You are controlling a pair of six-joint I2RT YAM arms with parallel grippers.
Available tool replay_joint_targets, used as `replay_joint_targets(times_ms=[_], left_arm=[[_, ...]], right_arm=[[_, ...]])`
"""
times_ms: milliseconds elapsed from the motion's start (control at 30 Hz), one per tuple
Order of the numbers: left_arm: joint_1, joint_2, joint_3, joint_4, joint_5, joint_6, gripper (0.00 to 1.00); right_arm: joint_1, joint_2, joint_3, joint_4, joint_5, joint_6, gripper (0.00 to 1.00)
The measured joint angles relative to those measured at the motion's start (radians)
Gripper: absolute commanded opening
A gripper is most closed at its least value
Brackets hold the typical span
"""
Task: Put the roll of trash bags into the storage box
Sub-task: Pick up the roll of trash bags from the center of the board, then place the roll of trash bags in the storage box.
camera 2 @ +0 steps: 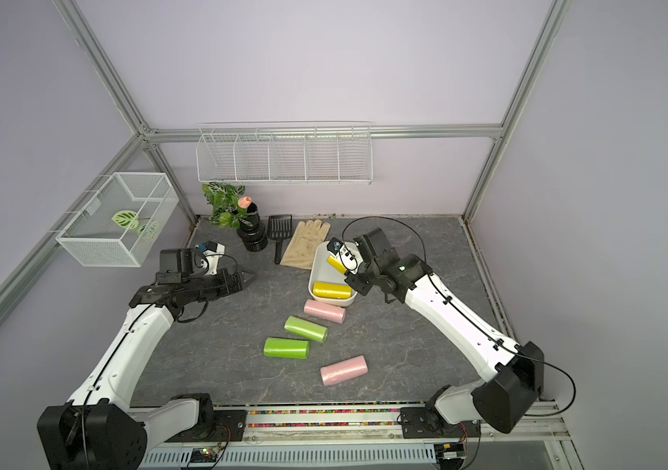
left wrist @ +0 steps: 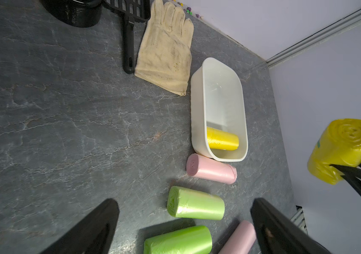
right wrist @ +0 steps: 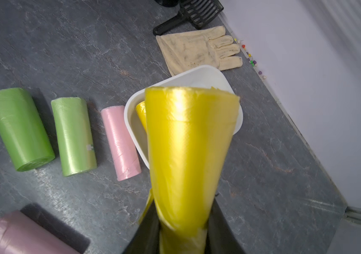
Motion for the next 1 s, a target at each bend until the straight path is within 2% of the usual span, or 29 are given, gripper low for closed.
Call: replay_joint_targets(times_ms=[133, 300, 600, 833, 1000], left_arm=[[0.000, 0.000, 0.000, 0.000, 0.005, 0.000, 1.00], [0.000, -0.006, 0.000, 0.000, 0.006, 0.000, 1.00], [0.000, -0.022, 0.000, 0.000, 0.005, 0.000, 1.00], [0.000, -0.037, 0.000, 0.000, 0.004, 0.000, 1.00], [0.000, -0.039, 0.000, 0.000, 0.004, 0.000, 1.00]], right_arm=[[-0.027, 0.102, 0.083, -0.046, -0.052, -0.123, 0.00], [-0.066, 0.298, 0.246, -0.093, -0.098, -0.254, 0.00], [-0.079, 0.624, 0.564, -0.209, -0.146, -0.338, 0.00], [-0.079, 0.711, 0.570, -0.283, -0.148, -0.354, 0.00], [-0.079, 0.717, 0.560, -0.288, -0.144, -0.375, 0.00]])
